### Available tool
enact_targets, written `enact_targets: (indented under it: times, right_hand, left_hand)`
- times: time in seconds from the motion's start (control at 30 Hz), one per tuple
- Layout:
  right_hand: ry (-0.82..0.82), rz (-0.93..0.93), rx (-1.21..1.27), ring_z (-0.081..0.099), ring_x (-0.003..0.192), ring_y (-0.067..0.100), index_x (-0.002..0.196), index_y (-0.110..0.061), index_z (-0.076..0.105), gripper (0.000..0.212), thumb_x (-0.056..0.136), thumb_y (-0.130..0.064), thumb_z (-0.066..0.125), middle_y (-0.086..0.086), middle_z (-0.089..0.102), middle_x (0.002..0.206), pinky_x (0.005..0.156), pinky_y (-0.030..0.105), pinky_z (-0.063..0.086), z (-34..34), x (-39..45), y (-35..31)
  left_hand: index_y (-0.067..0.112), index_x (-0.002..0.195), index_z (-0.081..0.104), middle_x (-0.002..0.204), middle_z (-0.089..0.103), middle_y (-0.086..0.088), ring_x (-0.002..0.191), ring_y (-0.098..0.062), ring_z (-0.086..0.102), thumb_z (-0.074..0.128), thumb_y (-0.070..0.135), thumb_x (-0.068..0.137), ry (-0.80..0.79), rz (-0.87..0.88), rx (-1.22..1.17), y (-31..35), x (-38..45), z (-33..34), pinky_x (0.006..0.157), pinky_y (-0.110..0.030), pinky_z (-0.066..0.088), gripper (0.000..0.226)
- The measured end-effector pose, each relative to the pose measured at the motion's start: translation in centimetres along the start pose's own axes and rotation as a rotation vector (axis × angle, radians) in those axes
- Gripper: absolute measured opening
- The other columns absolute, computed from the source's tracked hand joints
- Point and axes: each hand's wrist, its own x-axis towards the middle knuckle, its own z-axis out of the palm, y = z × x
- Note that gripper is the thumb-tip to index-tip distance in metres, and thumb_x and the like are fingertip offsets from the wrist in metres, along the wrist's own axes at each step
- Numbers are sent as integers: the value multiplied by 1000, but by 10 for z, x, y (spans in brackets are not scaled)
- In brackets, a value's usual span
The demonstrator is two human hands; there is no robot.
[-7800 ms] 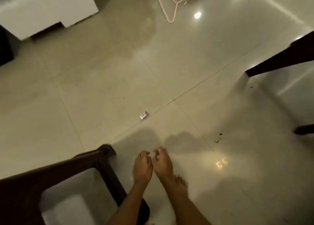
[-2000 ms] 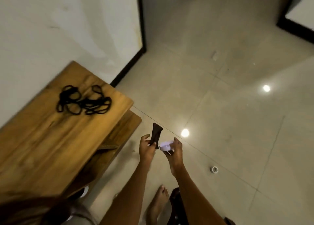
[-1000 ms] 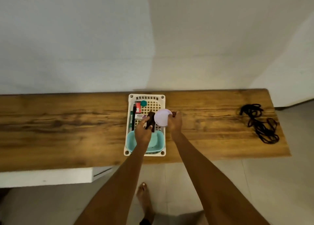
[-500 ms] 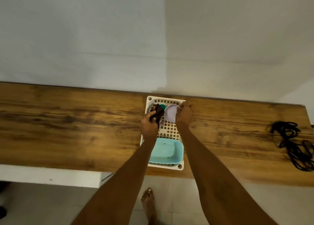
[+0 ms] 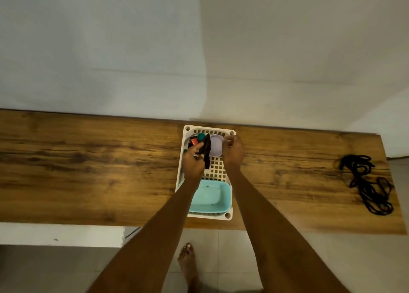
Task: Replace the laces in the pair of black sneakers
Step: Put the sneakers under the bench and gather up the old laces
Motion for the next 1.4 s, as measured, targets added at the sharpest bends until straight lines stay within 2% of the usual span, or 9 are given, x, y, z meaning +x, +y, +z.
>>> enact_targets:
  times: [0.13, 0.2, 0.37, 0.47, 0.57, 0.77, 0.9, 1.13, 1.4]
  right_hand:
    - [-139, 79, 190, 64, 102, 24, 123, -9, 59, 40, 93, -35, 56, 12, 66, 115, 81, 34, 55, -16, -25, 17]
    - [-150, 92, 187, 65, 103, 27, 124, -6, 58, 35, 92, -21, 60, 15, 66, 115, 82, 34, 55, -21, -29, 29]
    - [-32, 114, -38, 64, 103, 25, 117, -9, 57, 25, 92, -11, 59, 11, 66, 114, 83, 30, 50, -31, -25, 36]
    - [-65, 2, -252, 62, 100, 25, 115, -11, 55, 22, 93, -13, 55, 9, 64, 112, 77, 30, 48, -28, -16, 41]
    - [-118, -31, -335, 60, 103, 28, 116, -10, 53, 24, 93, -13, 56, 12, 61, 115, 80, 31, 48, -19, -12, 43]
    - [-141, -108, -522, 53, 116, 30, 128, -12, 53, 31, 97, -15, 49, 13, 50, 129, 97, 37, 48, -11, -22, 49]
    - [-76, -151, -419, 52, 112, 27, 129, -15, 52, 31, 99, -18, 44, 12, 46, 130, 91, 35, 49, -29, -36, 51]
    - [74, 59, -169, 52, 111, 25, 125, -10, 51, 30, 99, -23, 45, 10, 45, 131, 89, 36, 46, -113, -69, 115]
    - [312, 420, 7, 56, 105, 22, 124, -14, 53, 28, 100, -22, 41, 5, 49, 124, 79, 31, 45, -242, -131, 271]
  left_hand:
    - [16, 123, 60, 131, 52, -3, 113, -18, 53, 43, -10, 91, -182, -143, -159, 9, -7, 11, 75, -20, 55, 44]
    - [14, 125, 58, 132, 52, -6, 117, -21, 52, 44, -10, 91, -285, -137, -73, 9, -8, 17, 86, -28, 54, 44]
    - [12, 131, 50, 136, 49, -11, 127, -26, 44, 54, 1, 90, -192, 198, 552, -4, -11, 23, 104, -35, 40, 43]
    - [13, 143, 33, 151, 30, -9, 141, -25, 24, 44, 8, 95, -347, 448, 1010, -18, -5, 13, 115, -40, 20, 50]
    - [13, 149, 18, 157, 15, -7, 146, -23, 9, 35, 20, 100, -486, 492, 1190, -26, -2, 8, 117, -41, 4, 53]
    - [12, 150, 13, 158, 10, -7, 146, -23, 2, 24, 27, 103, -504, 477, 1255, -23, -9, 6, 117, -41, 0, 50]
    - [13, 149, 19, 158, 13, -8, 146, -24, 4, 32, 25, 101, -458, 598, 1268, -11, -22, 15, 117, -42, 0, 50]
    - [15, 137, 40, 147, 38, -4, 136, -19, 32, 36, 28, 100, -597, 596, 1015, -1, -103, 82, 113, -32, 21, 39]
    - [9, 124, 54, 128, 56, -10, 116, -23, 50, 35, 24, 101, -901, 661, 1099, -46, -260, 205, 99, -30, 35, 34]
